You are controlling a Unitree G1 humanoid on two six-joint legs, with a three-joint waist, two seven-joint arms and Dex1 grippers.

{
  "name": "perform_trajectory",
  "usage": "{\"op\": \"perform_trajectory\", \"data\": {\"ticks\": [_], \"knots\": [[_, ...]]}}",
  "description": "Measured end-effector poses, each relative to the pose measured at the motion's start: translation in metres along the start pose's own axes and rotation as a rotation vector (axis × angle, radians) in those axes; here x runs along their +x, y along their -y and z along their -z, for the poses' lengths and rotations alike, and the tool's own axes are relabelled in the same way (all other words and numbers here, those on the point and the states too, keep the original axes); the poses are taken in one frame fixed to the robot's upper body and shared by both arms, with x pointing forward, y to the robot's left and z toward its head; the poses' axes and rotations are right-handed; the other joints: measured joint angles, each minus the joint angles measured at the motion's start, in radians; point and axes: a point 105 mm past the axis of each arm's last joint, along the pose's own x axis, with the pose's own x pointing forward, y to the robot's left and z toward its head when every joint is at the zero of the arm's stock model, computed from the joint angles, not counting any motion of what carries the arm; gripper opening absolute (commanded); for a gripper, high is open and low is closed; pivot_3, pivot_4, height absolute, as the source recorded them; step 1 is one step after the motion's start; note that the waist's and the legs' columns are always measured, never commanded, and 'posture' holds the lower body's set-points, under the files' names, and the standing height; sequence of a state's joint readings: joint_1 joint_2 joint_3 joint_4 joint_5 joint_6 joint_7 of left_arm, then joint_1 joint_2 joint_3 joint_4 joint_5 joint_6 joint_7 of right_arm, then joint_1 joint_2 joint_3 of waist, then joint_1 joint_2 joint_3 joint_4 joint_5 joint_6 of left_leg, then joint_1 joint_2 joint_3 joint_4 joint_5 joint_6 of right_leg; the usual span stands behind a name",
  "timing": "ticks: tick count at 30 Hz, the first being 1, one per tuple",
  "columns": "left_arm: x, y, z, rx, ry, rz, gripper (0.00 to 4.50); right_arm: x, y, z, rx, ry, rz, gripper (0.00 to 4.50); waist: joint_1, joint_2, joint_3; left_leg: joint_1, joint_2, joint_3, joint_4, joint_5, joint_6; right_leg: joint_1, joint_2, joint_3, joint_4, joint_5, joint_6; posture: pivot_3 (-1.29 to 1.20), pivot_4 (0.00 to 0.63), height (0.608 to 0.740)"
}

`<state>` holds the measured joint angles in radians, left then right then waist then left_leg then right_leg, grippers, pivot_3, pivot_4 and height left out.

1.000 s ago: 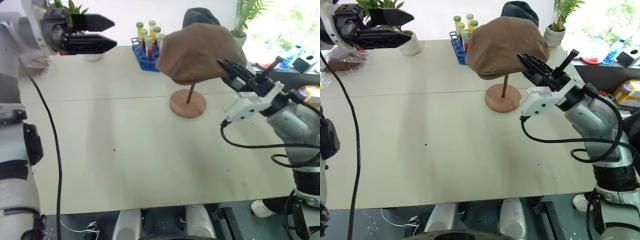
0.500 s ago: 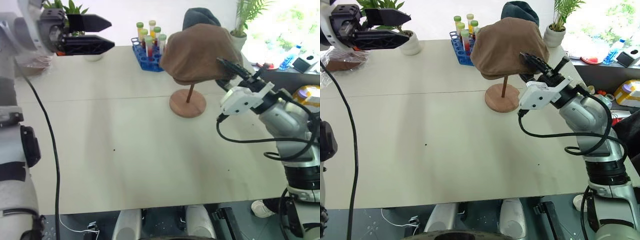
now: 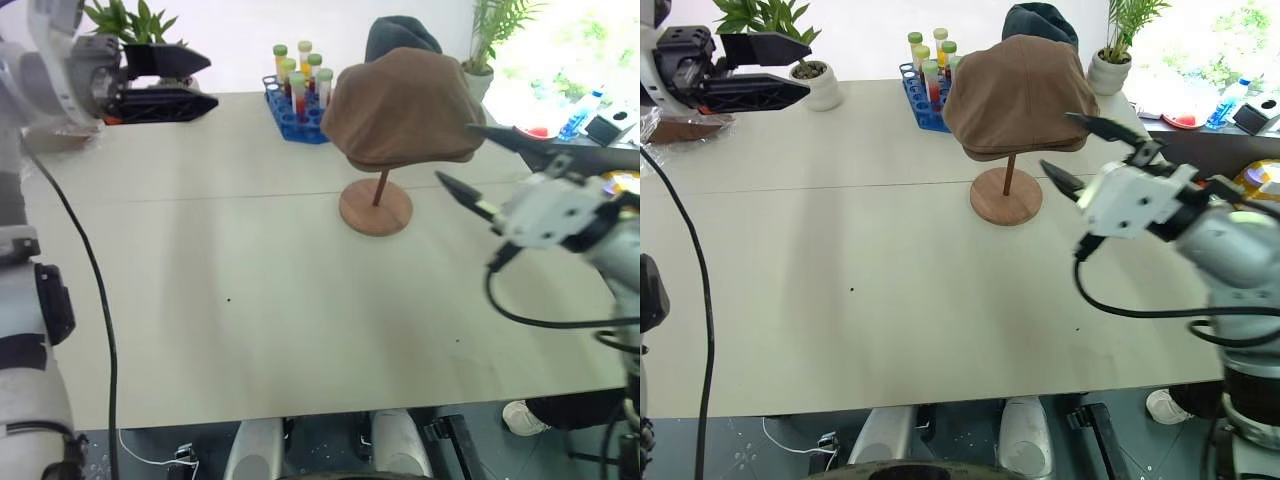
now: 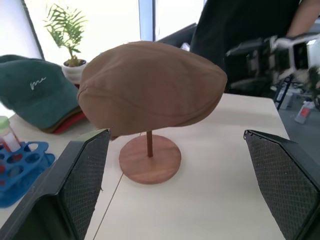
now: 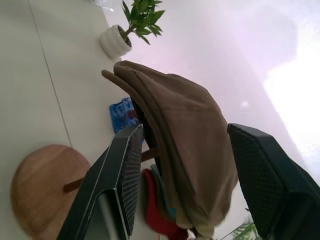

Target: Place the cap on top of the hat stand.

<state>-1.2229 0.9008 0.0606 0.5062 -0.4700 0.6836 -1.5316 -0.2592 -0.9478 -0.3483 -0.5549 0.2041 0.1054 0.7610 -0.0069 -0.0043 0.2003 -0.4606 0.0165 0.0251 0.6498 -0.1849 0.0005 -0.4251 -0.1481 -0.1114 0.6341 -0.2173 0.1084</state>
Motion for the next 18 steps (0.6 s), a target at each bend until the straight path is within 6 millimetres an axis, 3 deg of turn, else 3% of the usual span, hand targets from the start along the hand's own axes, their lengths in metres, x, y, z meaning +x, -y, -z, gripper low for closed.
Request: {"op": "perform_trajectory", "data": {"ticks": [6, 10, 14, 18], "knots": [[-0.008, 0.003, -0.002, 0.010, -0.014, 0.004, 4.50, -0.035, 0.033, -0.005, 0.417, -0.096, -0.199, 2.74, 0.000, 0.000, 0.000, 0.000, 0.000, 0.000, 0.000, 0.000, 0.000, 0.001, -0.001, 0.000, -0.001, 0.001, -0.002, 0.00, 0.150, 0.728], [-0.014, 0.006, -0.003, 0.018, -0.027, 0.018, 4.50, -0.058, 0.069, 0.013, 0.624, -0.183, -0.183, 2.74, -0.001, -0.001, -0.001, 0.000, 0.000, 0.000, 0.000, -0.001, 0.000, 0.000, -0.001, -0.001, -0.002, -0.001, -0.006, 0.00, 0.150, 0.728], [-0.015, 0.005, -0.002, 0.017, -0.031, 0.023, 4.50, -0.067, 0.068, 0.036, 0.792, -0.235, -0.240, 2.74, -0.004, -0.001, -0.001, -0.001, 0.000, 0.001, -0.001, -0.001, 0.000, -0.001, -0.002, -0.001, -0.003, 0.000, -0.007, 0.00, 0.150, 0.728], [-0.013, 0.004, 0.001, 0.022, -0.052, 0.025, 4.50, -0.066, 0.067, 0.037, 0.865, -0.186, -0.301, 2.74, -0.005, 0.000, 0.000, -0.001, 0.000, 0.002, -0.001, -0.001, 0.000, -0.003, -0.002, 0.000, -0.002, 0.002, -0.003, 0.00, 0.150, 0.728]]}}
